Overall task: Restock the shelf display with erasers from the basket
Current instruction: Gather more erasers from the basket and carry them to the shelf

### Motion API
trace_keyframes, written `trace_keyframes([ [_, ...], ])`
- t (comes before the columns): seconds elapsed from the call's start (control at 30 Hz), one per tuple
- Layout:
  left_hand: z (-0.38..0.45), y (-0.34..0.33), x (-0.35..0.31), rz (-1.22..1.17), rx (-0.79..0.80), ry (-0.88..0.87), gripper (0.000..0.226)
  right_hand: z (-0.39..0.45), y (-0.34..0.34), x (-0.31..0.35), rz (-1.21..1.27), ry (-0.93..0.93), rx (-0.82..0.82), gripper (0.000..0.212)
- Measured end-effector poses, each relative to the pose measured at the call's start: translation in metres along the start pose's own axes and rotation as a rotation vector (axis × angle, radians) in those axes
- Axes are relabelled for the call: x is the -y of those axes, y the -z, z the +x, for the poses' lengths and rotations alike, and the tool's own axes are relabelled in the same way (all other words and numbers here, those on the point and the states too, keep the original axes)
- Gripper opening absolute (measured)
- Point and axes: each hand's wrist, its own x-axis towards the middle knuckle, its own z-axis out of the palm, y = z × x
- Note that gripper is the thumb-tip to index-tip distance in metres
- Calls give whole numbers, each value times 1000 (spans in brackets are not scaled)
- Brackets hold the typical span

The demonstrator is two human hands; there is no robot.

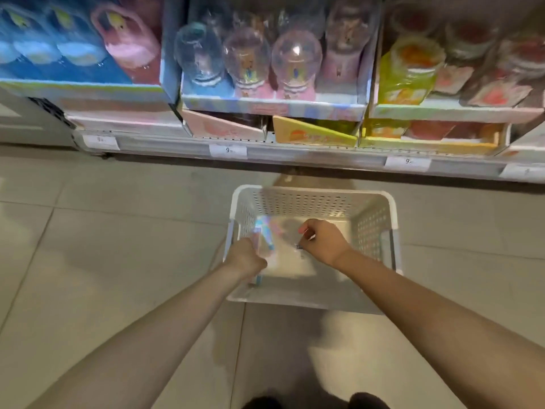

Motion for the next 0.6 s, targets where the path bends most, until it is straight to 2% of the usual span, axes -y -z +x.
trace_keyframes([
  [0.03, 13, -9, 1, 49, 3, -2, 4, 15, -10, -4, -4, 21, 0, 22],
  [0.17, 55, -46, 9, 270, 67, -10, 40, 60, -48, -17, -70, 98, -5, 18],
  [0.27, 80, -67, 15, 312, 101, -57, 43, 82, -68, -18, -196, 160, -26, 18],
  [0.33, 86, -72, 15, 349, 58, -63, 40, 92, -78, -17, -288, 193, -41, 29],
  [0.43, 93, -79, 16, 315, -11, -67, 39, 102, -90, -17, -426, 207, -73, 55],
  [0.53, 97, -86, 21, 227, -57, -6, 40, 109, -102, -17, -570, 265, -97, 55],
  [0.6, 101, -90, 20, 162, -62, 89, 43, 111, -103, -18, -550, 262, -106, 55],
])
